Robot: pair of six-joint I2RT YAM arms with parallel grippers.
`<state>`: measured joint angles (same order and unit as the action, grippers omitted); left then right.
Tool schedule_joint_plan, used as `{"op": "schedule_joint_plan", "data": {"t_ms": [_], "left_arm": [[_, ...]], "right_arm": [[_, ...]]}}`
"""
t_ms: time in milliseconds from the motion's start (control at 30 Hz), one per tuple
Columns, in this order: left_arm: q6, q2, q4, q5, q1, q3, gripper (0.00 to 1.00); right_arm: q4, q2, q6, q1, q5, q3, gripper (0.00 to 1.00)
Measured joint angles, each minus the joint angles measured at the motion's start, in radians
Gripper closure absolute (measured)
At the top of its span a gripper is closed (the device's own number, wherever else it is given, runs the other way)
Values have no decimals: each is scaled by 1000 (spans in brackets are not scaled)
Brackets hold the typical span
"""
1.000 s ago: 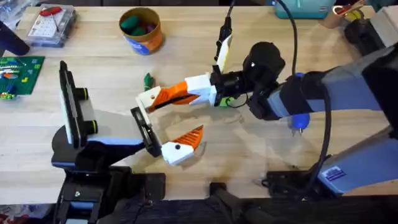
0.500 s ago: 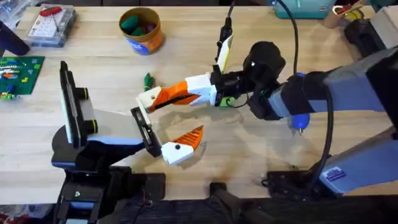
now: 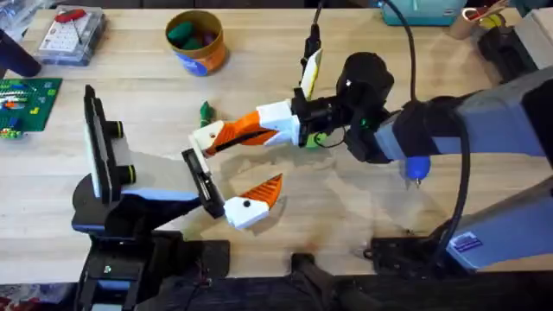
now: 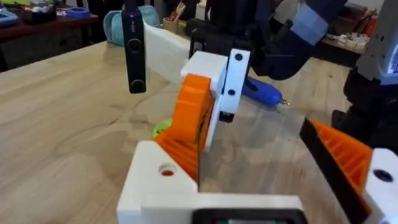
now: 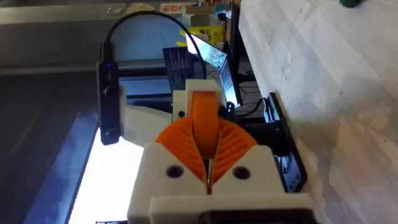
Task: Pick up the gripper from the table and insert it into the empty holder that is missing its gripper. Then pick up a screw, insert it into the mounting hole, and use the screwdriver to tighten it. Finally, clean up the table by picking up the vegetable and placing it into the bucket.
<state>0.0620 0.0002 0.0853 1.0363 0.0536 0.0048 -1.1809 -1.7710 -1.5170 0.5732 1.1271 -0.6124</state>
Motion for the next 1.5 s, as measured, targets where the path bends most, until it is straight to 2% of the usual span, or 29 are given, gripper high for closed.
{"op": "schedule_joint_plan", "data": {"t_ms": [600, 633, 700, 867, 900, 1500], "left_arm": [[0, 0, 0, 0, 0, 0, 9], [0, 0, 0, 0, 0, 0, 9], [-3, 0, -4, 0, 0, 0, 9], [-10, 0, -19, 16, 0, 0, 9], [-10, 0, -19, 17, 0, 0, 9], [-11, 0, -20, 19, 0, 0, 9]], "right_arm": [[1, 0, 7, 0, 3, 0, 996], [2, 0, 6, 0, 4, 0, 975], [10, 0, 8, -1, 1, 0, 823], [24, 0, 9, -7, -16, 0, 90], [24, 0, 9, -7, -17, 0, 29], [25, -1, 10, -7, -39, 0, 14]]}}
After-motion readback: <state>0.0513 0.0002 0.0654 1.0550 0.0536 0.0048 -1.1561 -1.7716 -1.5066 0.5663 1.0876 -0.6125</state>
